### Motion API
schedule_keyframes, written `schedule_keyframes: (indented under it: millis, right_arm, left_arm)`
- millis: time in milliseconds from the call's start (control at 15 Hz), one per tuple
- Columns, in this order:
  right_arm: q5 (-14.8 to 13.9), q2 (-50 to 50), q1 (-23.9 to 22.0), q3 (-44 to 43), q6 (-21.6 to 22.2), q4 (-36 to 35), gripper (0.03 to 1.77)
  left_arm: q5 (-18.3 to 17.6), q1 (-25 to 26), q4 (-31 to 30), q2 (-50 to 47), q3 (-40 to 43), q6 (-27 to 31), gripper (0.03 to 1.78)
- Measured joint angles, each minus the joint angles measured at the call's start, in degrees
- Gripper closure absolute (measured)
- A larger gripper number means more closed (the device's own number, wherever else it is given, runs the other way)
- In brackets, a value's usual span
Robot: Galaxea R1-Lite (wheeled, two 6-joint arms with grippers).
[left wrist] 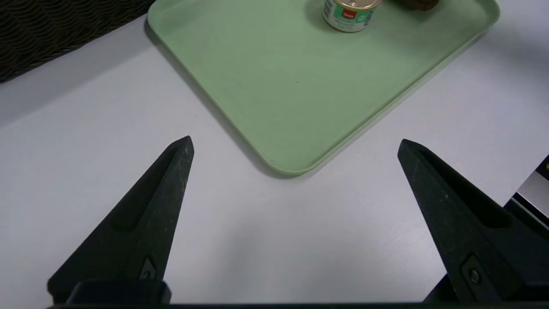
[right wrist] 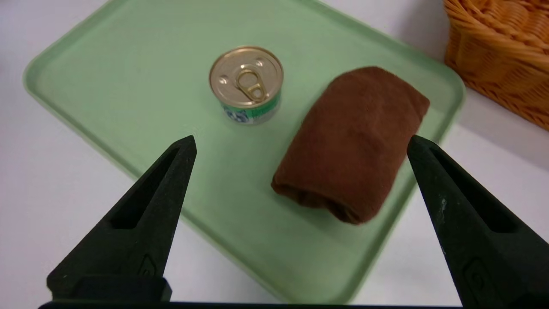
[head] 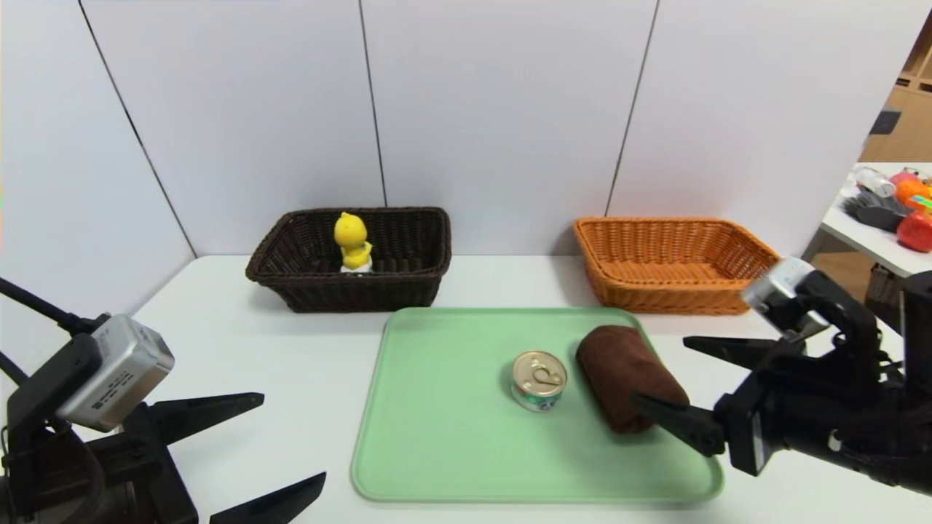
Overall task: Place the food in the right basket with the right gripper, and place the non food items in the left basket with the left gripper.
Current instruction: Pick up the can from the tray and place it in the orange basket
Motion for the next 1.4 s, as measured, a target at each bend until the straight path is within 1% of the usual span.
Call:
schedule_keyframes:
  millis: [200,400,533,667,800,867,1067,1400]
  right_arm:
    - [-4.9,7.0,5.6,-2.2,0.5,-6.2,0.1]
    - [-11.5,13.8,10.6,-2.0,2.5,-14.9,0.1]
    - [-16.5,18.4,12.5,-1.3,4.7,-22.0,0.1]
    - [-19.6,22.9,13.4,-0.7,6.1,-29.2,0.1]
    - [-21.4,27.1,14.3,-0.2,6.4,-35.1,0.1]
    - [-22.0,28.5,14.5,-0.1,6.4,-36.2,0.1]
    - [-22.3,30.9,14.7,0.3,6.4,-36.4,0.1]
    - [-22.3,31.9,14.8,2.2,6.4,-36.5,0.1]
  left_arm:
    - [0.0,0.0,0.1,-0.5,0.0,0.0,0.12]
    - [0.1,0.0,0.5,-0.9,0.0,0.0,0.12]
    - [0.2,0.0,1.8,-1.2,-0.3,0.7,0.12]
    - [0.3,0.1,2.4,-1.4,-1.1,0.8,0.12]
    - [0.3,0.2,2.5,-1.5,-1.8,0.9,0.12]
    - [0.4,0.2,2.5,-1.6,-2.0,0.9,0.12]
    - [0.3,0.2,2.5,-1.6,-2.3,0.9,0.12]
    - [0.3,0.2,2.4,-1.4,-2.4,0.9,0.12]
